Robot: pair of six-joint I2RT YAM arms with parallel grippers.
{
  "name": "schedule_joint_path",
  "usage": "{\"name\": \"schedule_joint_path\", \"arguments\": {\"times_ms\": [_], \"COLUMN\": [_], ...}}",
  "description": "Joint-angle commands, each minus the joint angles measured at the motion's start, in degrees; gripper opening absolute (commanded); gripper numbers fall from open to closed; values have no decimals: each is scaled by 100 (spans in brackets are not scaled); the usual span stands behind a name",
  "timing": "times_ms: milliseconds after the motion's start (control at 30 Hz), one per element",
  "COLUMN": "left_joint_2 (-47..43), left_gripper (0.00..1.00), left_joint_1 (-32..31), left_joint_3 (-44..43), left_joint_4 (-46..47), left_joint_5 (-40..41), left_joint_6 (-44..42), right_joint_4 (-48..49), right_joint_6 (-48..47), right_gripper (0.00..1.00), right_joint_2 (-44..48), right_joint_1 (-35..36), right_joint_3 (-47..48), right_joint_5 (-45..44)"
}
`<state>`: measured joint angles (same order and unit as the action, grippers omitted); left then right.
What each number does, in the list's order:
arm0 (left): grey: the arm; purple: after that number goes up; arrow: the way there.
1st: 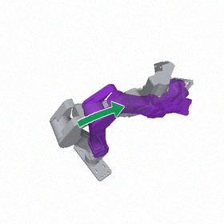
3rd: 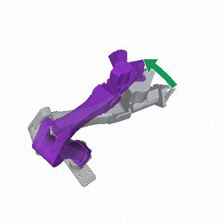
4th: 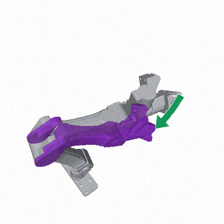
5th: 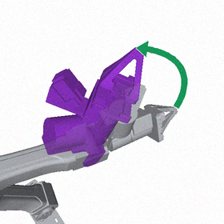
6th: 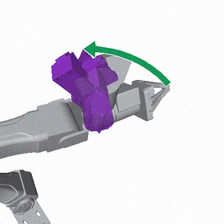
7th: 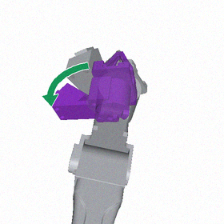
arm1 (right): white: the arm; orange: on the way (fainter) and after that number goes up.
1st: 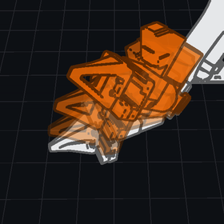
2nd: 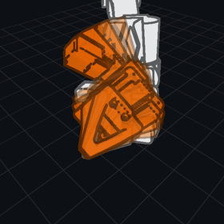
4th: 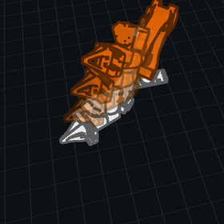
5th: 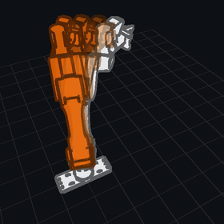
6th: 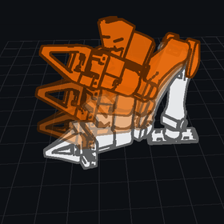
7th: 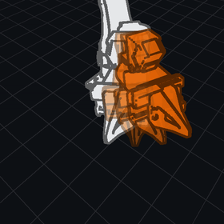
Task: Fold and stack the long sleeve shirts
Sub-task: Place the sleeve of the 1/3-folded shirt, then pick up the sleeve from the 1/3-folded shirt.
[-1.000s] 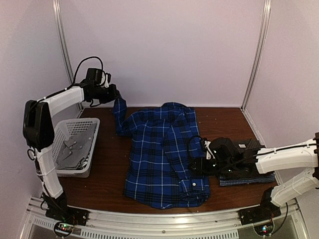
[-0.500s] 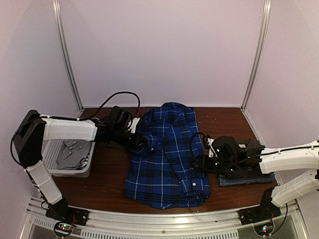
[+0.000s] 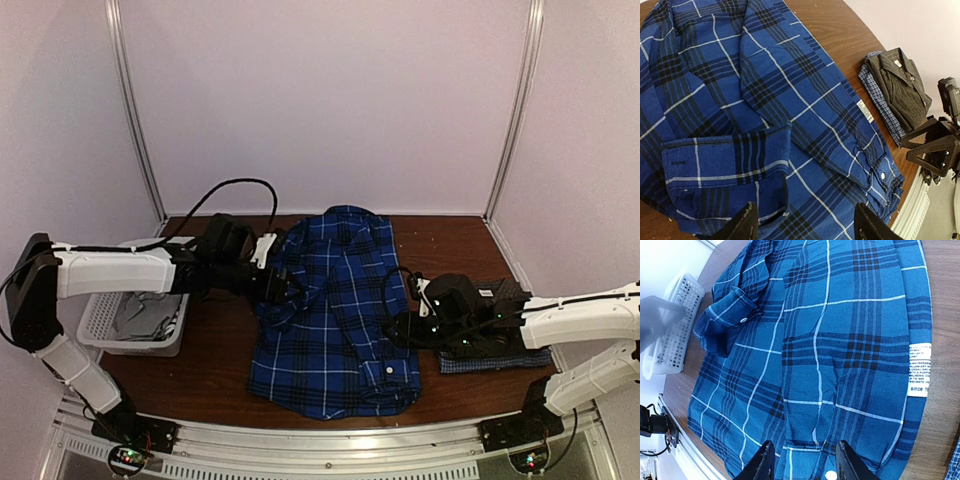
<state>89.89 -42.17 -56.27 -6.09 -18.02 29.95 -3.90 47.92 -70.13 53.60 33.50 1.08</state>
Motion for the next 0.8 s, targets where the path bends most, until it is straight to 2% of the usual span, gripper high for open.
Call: {"name": "schedule_joint_path", "arguments": {"times_ms": [0, 100, 433, 667, 767], "left_joint_2": [-163, -135, 483, 913, 912], "left_gripper": [66, 66, 65, 48, 28], "left_joint_1": [-34, -85, -584, -691, -687], "left_joint_3": [168, 175, -402, -761, -947], "left_joint_4": [87, 44, -710, -874, -951], "left_joint_5": [80, 178, 1463, 1985, 2061], "left_joint_6": [-78, -90, -306, -354, -401], "right_joint_4": [68, 79, 140, 281, 368], "right_joint_6": [-56, -126, -152, -134, -165], "right_gripper": [43, 43, 43, 44, 43], "right_joint_2": [-58, -219, -499, -640, -760], "right_joint_1": [1, 7, 35, 49, 54], "right_joint_3": [179, 332, 575, 614, 710], "right_joint_5": [-133, -156, -169, -159, -166]}}
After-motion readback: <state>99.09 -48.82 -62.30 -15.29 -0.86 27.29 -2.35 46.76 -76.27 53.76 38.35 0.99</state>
